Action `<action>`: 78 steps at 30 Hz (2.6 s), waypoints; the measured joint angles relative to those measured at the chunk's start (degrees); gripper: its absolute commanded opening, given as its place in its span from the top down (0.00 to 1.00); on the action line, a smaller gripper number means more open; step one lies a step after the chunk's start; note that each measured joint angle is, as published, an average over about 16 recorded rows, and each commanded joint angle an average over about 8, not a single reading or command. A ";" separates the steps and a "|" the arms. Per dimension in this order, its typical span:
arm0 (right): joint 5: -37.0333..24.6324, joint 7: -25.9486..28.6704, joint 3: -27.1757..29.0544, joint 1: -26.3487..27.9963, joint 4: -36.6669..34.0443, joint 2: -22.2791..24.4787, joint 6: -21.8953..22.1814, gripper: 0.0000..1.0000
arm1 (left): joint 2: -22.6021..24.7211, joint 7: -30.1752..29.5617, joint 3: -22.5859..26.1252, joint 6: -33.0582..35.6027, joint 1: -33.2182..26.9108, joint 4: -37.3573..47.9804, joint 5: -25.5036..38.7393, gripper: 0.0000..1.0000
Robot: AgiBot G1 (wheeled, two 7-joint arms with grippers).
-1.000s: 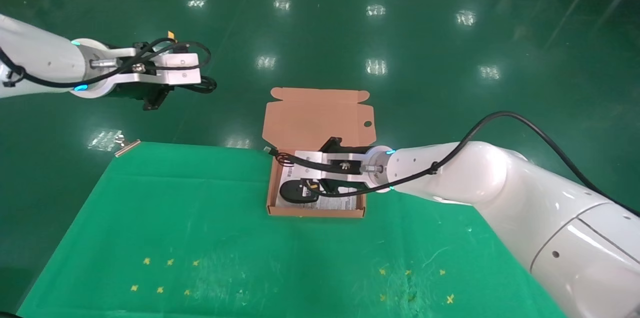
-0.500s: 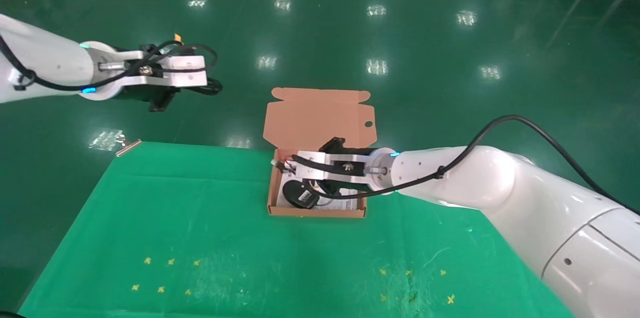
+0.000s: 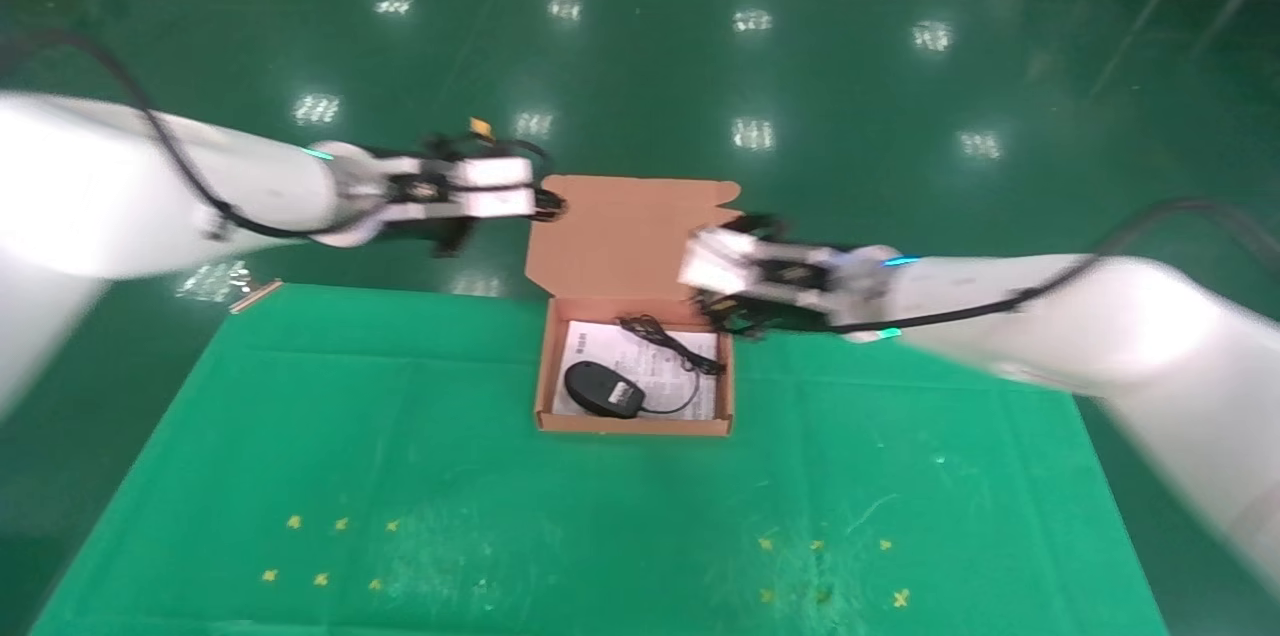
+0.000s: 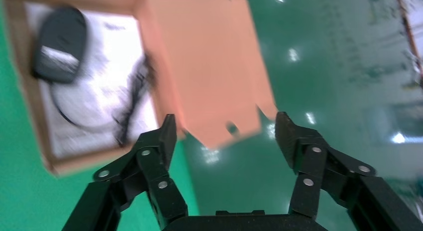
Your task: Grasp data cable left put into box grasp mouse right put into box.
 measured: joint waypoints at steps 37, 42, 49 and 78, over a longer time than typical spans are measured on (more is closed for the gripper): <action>-8.92 16.96 -1.86 0.66 24.45 24.23 1.86 0.00 | 7.13 27.16 11.10 -14.09 9.56 11.45 -35.03 0.00; -9.07 16.77 -1.79 0.95 24.56 24.24 1.90 0.00 | 6.01 26.53 10.50 -13.74 8.98 10.02 -35.81 0.00; -10.63 15.78 -1.48 3.50 25.79 24.70 1.26 0.00 | 2.65 24.67 8.66 -14.00 6.32 6.10 -36.94 0.00; 3.48 13.52 15.64 -4.36 29.91 27.17 -18.40 0.00 | -13.68 17.86 -9.12 3.81 13.38 -8.27 -54.93 0.00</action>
